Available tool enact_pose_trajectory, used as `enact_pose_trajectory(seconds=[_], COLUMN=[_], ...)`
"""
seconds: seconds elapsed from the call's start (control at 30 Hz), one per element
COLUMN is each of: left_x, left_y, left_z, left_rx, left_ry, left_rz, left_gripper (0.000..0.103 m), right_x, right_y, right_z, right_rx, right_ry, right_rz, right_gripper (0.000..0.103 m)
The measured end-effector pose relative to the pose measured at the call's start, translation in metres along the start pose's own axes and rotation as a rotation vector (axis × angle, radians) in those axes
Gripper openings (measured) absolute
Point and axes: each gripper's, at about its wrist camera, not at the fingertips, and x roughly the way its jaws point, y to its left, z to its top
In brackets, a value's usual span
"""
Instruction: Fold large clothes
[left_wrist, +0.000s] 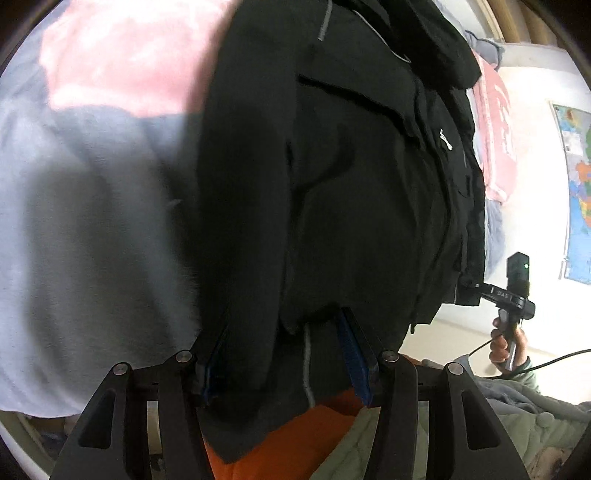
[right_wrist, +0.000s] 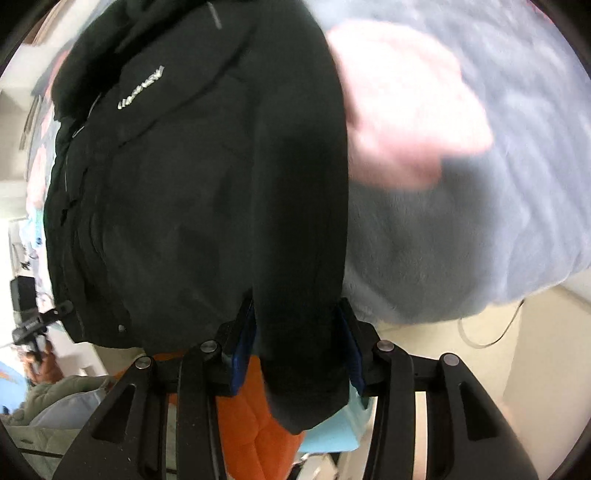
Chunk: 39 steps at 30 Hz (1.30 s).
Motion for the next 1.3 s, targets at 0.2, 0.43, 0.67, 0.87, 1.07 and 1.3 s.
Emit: enact_pose_trajectory(seconds=[0.2,0.43,0.67,0.87,1.07,1.3], left_x=[-0.011,0.014,-0.017,-0.086,-0.143,-0.180], left_y=[-0.028,-0.014,-0.037,-0.060,-0.080,-0.090], left_z=[0.006,0.008,0.010,0.039,0.078,0.140], left_rx=[0.070,-0.009,0.034,0.034,0.058,0.064], left_ry=[-0.042,0.021,-0.097,-0.303,-0.476,-0.550], left_rz=[0.061,0.060,0.043,-0.108,-0.182,-0.222], left_gripper=[0.023,0.029,0.015,0.015,0.015,0.015], right_x=[-0.016,0.004,-0.030,-0.099,-0.161,-0.202], right_y=[0.020,0.007,0.039,0.050,0.066,0.100], right_z=[-0.001,0.021,0.027,0.058,0.095,0.165], right_rx=[-0.093,-0.027,-0.103,-0.110,-0.156,-0.198], right_ry=[-0.053,0.013,-0.060,-0.216,-0.366,-0.472], right_rz=[0.062,0.071,0.235,0.368,0.409,0.411], right_gripper=[0.029,0.029,0.018,0.017,0.017,0.017])
